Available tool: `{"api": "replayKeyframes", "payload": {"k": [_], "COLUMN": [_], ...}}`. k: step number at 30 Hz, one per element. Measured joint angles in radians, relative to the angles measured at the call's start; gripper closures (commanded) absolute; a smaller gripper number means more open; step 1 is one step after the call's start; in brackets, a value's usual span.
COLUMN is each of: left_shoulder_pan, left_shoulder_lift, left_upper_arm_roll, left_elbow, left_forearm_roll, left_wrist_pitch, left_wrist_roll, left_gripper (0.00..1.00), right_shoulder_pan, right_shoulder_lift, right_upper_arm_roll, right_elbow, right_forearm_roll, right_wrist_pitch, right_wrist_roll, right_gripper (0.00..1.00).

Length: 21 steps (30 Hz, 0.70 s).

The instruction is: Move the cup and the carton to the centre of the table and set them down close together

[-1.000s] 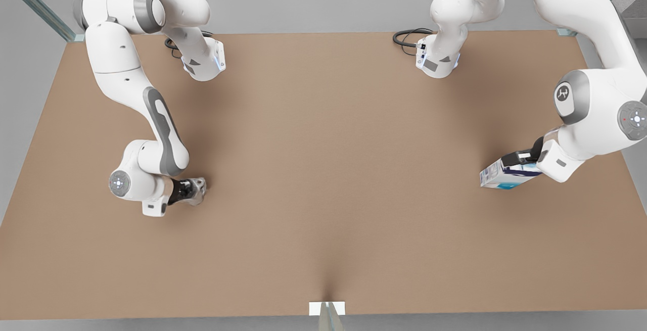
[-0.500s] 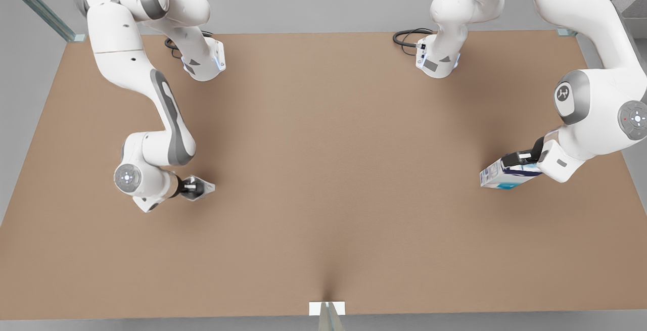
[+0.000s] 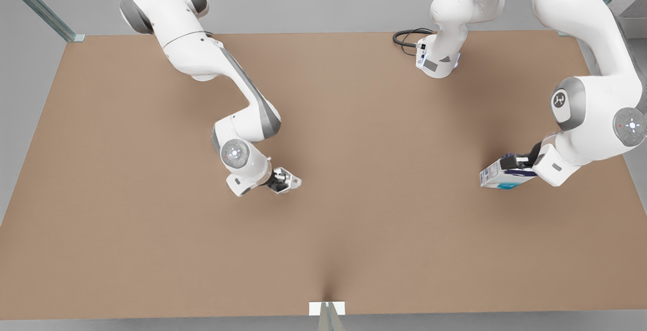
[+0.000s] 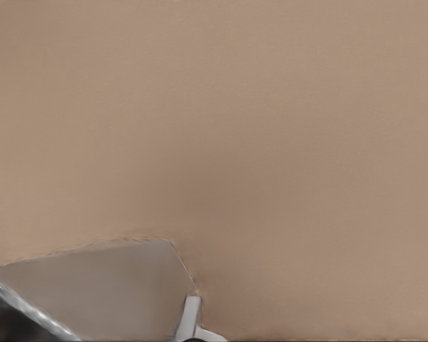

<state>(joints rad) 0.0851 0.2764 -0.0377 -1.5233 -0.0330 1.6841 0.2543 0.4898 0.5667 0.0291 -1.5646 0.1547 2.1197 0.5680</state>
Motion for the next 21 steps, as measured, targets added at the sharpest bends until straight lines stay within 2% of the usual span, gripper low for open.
{"api": "replayKeyframes", "payload": {"k": [1,4,5,7,9,10,11,17,21], "left_shoulder_pan": [0.050,0.070,0.062,0.065,0.058,0.061,0.052,0.079,0.088], "left_shoulder_lift": [0.021,0.017,-0.006,-0.108,-0.146,-0.145,-0.142,-0.117,-0.091], "left_upper_arm_roll": [0.001,0.048,0.051,0.048,0.032,0.010,0.003,-0.007,-0.007], "left_elbow": [0.024,0.027,0.002,-0.211,-0.317,-0.338,-0.342,-0.341,-0.341], "left_forearm_roll": [0.010,0.064,0.075,0.089,0.098,0.100,0.102,0.108,0.140], "left_wrist_pitch": [0.002,0.033,0.073,0.273,0.299,0.297,0.293,0.293,0.295], "left_wrist_roll": [0.295,0.754,0.780,0.781,0.808,0.860,0.912,1.192,1.226], "left_gripper": [0.00,0.00,0.00,0.00,0.00,0.00,0.00,0.00,0.00], "right_shoulder_pan": [0.026,0.073,0.085,0.124,0.153,0.222,0.243,0.233,0.235], "right_shoulder_lift": [0.018,0.082,0.106,0.188,0.290,0.344,0.378,0.520,0.598], "right_upper_arm_roll": [-0.001,0.000,0.000,0.000,-0.003,-0.066,-0.078,-0.108,-0.130], "right_elbow": [0.010,0.100,0.137,0.250,0.379,0.446,0.497,0.657,0.716], "right_forearm_roll": [0.014,0.016,0.015,0.020,0.020,0.021,0.022,0.054,0.056], "right_wrist_pitch": [0.007,0.010,0.010,0.013,0.015,0.016,0.031,0.071,0.137], "right_wrist_roll": [0.030,0.128,0.151,0.201,0.209,0.231,0.261,0.247,0.219], "right_gripper": [0.79,0.79,0.79,0.79,0.79,0.79,0.79,0.79,0.79]}}
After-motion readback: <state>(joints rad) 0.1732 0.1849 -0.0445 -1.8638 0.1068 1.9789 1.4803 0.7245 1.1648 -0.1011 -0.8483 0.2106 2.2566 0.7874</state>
